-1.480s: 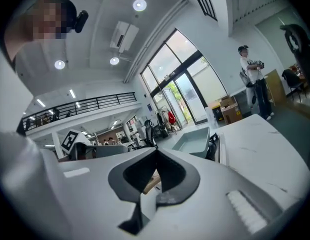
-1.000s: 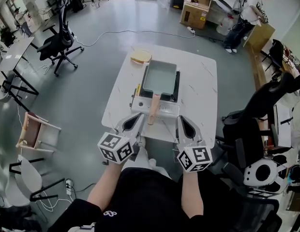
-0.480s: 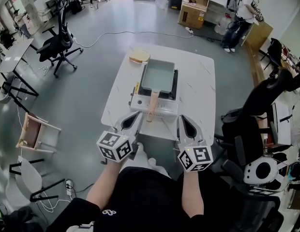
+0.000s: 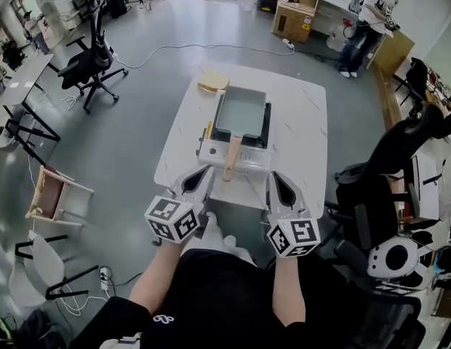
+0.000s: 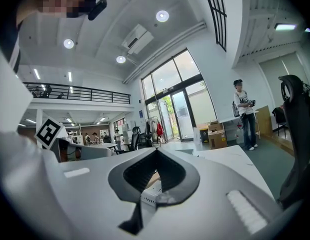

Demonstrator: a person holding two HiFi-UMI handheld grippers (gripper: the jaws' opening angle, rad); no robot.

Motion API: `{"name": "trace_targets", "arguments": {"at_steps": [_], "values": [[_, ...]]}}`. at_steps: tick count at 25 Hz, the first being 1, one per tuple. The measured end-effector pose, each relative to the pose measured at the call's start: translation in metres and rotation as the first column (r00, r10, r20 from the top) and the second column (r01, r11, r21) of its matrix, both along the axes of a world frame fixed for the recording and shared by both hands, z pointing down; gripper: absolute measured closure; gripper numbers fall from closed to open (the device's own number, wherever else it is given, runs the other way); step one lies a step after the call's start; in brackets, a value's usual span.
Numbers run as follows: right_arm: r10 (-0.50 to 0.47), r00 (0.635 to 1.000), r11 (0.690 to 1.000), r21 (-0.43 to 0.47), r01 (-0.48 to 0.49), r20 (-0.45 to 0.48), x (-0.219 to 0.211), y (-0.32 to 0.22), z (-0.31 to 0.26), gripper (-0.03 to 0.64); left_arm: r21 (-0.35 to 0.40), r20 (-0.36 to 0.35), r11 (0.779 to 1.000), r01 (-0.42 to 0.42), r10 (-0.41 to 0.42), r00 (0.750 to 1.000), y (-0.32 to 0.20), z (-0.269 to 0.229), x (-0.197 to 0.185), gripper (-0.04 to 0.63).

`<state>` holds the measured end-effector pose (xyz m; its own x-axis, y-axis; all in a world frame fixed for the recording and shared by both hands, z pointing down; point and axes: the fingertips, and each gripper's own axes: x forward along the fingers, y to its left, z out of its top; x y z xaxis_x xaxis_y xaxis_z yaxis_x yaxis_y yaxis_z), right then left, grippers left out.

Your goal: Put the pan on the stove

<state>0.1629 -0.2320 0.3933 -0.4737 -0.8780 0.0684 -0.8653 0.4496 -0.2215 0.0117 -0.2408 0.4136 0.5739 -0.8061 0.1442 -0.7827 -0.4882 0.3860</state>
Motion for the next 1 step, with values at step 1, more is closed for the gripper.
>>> {"name": "trace_targets", "arguments": {"at_steps": [1], "values": [[-0.003, 1.000, 1.000, 0.000, 0.003, 0.000, -0.0011, -0.0005, 0.0002, 0.627, 0.002, -0.002, 1.000, 0.005, -0.005, 1.000, -0.0004, -0.0006, -0.0008, 0.595]]}}
